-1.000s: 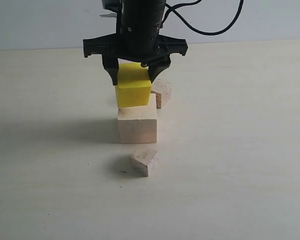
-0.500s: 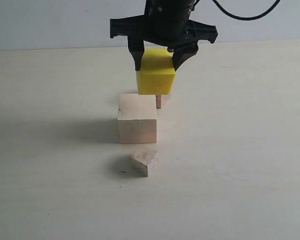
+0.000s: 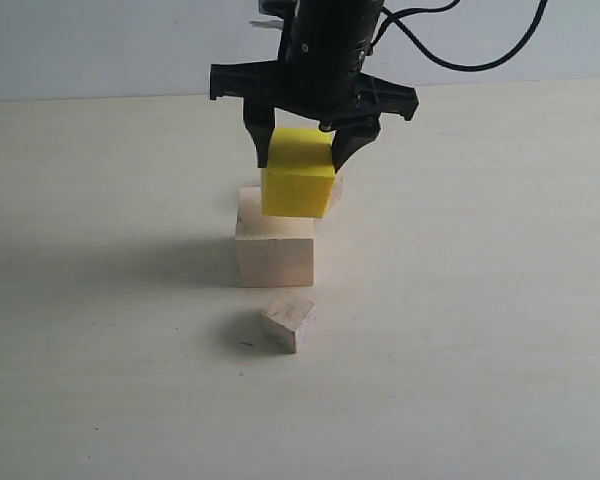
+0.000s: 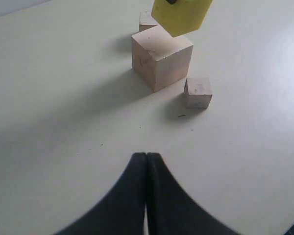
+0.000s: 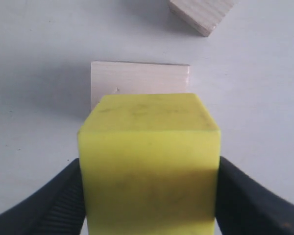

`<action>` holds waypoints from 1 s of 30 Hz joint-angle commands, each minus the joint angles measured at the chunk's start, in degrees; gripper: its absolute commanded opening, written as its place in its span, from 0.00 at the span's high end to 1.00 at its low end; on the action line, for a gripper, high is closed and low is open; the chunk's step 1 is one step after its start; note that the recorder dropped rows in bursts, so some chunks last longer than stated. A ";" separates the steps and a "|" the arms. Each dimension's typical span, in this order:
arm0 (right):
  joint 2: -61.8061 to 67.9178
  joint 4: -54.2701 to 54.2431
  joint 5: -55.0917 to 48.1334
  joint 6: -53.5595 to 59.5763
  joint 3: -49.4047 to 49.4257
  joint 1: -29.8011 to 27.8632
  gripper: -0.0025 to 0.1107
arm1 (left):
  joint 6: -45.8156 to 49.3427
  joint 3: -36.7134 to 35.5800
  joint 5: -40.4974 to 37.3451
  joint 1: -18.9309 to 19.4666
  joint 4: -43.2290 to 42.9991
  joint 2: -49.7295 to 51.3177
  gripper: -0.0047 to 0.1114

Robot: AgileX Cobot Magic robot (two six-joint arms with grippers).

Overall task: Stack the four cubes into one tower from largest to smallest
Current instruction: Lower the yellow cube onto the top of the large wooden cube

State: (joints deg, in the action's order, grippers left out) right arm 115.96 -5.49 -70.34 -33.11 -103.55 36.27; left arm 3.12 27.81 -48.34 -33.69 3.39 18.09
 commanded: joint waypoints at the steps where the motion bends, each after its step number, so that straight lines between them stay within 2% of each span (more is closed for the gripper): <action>1: 0.01 -0.28 0.37 -0.05 -0.19 -0.21 0.98 | -0.35 -0.42 0.66 -0.34 0.29 -0.20 0.96; 30: 2.09 -2.49 3.50 0.06 -0.19 -0.21 0.98 | -0.35 -0.42 0.66 -0.34 0.29 -0.20 0.96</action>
State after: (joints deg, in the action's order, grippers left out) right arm 118.19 -8.28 -67.69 -33.11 -103.55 36.27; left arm 3.00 27.81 -48.34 -33.69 3.49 18.09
